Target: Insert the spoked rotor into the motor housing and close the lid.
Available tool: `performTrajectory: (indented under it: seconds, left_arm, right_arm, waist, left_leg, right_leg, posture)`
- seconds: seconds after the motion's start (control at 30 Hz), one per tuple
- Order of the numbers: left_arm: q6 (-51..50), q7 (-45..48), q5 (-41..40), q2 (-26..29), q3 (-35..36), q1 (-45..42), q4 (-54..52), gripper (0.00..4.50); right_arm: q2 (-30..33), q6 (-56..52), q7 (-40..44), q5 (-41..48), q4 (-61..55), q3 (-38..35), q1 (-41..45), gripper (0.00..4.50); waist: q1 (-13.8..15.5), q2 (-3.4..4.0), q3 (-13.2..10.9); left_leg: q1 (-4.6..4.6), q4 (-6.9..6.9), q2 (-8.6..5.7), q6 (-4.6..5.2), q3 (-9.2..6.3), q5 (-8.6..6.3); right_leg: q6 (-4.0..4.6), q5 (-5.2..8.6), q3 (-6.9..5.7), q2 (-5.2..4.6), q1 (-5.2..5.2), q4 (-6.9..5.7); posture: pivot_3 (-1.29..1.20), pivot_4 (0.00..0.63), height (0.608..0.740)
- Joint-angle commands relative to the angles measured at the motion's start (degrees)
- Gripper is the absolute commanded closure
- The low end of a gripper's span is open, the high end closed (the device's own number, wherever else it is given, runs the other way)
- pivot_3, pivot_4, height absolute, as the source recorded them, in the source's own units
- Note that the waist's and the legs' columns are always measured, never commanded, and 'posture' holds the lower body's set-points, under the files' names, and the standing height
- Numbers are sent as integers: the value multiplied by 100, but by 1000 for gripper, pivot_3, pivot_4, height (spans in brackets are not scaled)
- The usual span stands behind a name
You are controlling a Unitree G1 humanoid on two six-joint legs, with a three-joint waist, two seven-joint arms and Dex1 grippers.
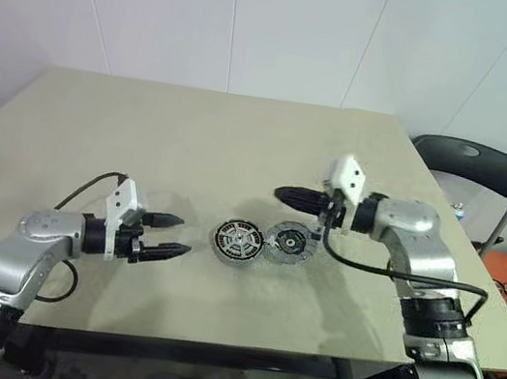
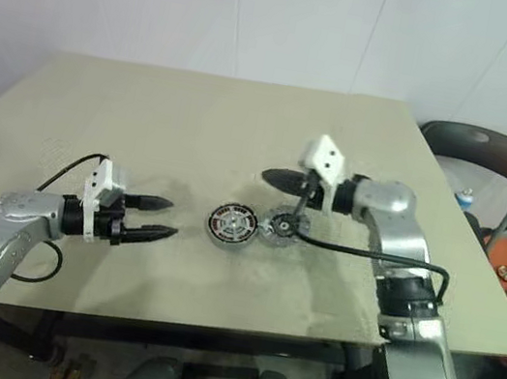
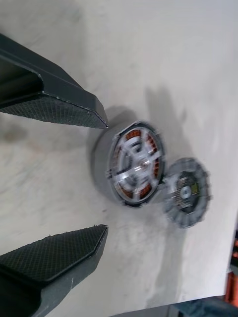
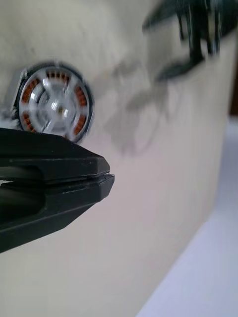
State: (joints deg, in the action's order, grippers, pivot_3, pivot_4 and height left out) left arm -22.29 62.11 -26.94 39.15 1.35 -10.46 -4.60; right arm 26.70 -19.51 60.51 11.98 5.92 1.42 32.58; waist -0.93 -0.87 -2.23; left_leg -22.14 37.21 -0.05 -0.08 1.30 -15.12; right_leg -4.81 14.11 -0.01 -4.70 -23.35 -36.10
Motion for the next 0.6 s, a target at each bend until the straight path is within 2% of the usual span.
performTrajectory:
  seconds: [0.03, 0.2, 0.37, 0.5, 0.6]
  left_arm:
    - [17, 130, -53, -4, 13, -217, 79, 1184]
    - [87, 285, 41, 8, -85, -363, 263, 1184]
    - [90, 331, 56, -21, -123, -377, 267, 1184]
    - [63, 339, 27, -46, -148, -287, 169, 1184]
    - [12, 284, -13, -70, -115, -255, 95, 1184]
  right_arm:
    - [124, -1320, -581, 629, -732, -584, -391, 4456]
    - [16, -2434, -1378, 1166, -1193, -1221, -1235, 4456]
    - [-547, -2911, -2403, 1673, -1124, -1981, -1297, 4456]
    - [-705, -2797, -2838, 1542, -1118, -1853, -1416, 4456]
    - [-510, -2485, -3058, 894, -1082, -1170, -1729, 4456]
  waist:
    - [14, 0, 0]
    - [25, -1, 1]
    - [-2, 3, -2]
    - [8, 4, -2]
    - [8, 3, -2]
  left_leg:
    - [0, -1, 1, 0, 0, 0]
    - [-2, -4, 2, 1, -2, 0]
    - [1, 4, 2, 2, 7, 1]
    - [5, 2, 3, 2, 6, 1]
    - [2, 1, 2, 3, 6, 1]
  right_leg:
    - [2, 1, 0, 0, 0, 0]
    - [2, 1, 0, 0, -2, 3]
    - [7, 4, 8, 3, 1, 3]
    - [0, 2, 7, 6, 5, 3]
    - [0, 2, 7, 7, 5, 6]
  posture:
    - [0, 0, 740]
    - [0, 0, 740]
    - [0, 0, 740]
    - [0, 0, 740]
    - [0, 0, 740]
